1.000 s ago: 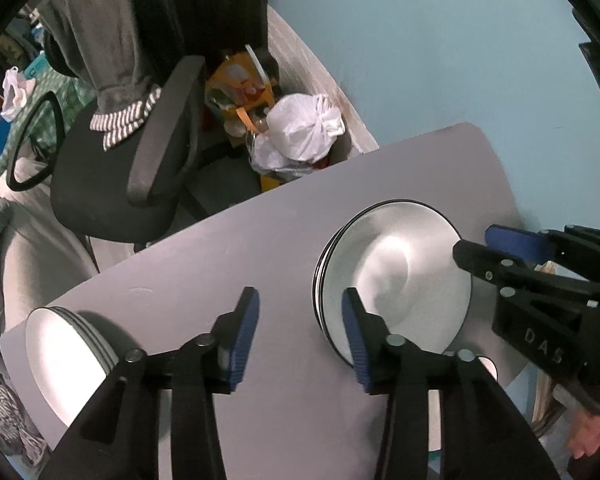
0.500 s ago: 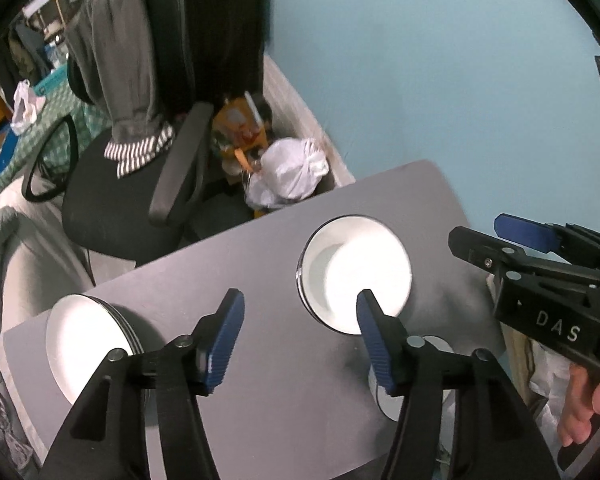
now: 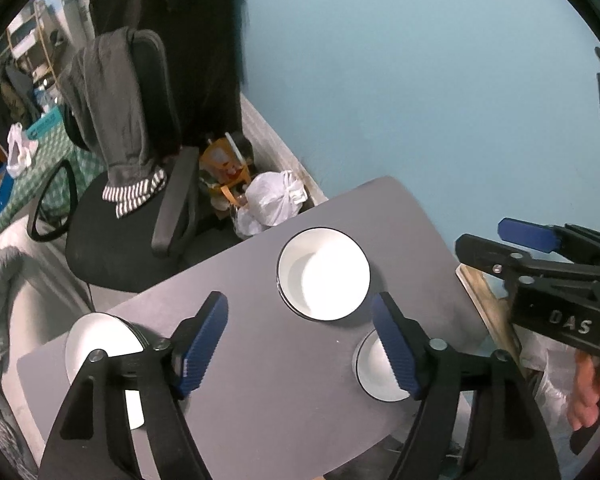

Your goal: Organize plates and bowls

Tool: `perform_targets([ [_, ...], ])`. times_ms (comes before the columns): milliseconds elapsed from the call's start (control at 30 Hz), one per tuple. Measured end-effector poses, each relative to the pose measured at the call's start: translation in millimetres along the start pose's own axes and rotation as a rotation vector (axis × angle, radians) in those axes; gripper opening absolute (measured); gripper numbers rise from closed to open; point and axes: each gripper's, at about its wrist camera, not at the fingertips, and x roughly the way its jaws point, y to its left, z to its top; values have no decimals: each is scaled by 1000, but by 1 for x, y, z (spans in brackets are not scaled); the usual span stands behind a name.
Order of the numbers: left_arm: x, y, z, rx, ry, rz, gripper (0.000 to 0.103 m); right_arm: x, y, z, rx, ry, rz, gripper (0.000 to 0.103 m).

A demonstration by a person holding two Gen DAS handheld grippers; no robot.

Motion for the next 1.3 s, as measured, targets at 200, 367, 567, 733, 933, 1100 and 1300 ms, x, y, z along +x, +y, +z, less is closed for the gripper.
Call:
perform_targets([
  [200,-9,-12,-8,36,-1,4,78,-21,-7,-11,45,-23,8,64],
  [367,-19,-21,-19,79,-6,4,80,-34,-10,-21,74,-45,-1,64],
  [567,-23,-26,-29,95,12,-28,81,-38,-15,-34,102,-43,-24,64],
  [733,-19,-29,-37,107,32,-49,81,-37,-19,-48,123,-20,-30,64],
  [933,-6,-34,-47,129,63,-54,81,-32,-25,-63,134,0,-48,64],
  [1100,8,-36,-50,125,90,-67,81,-29,-33,-78,144,12,-48,64],
  [1300,32,-41,-58,129,140,-65,81,-13,-39,-87,150,33,-36,64],
])
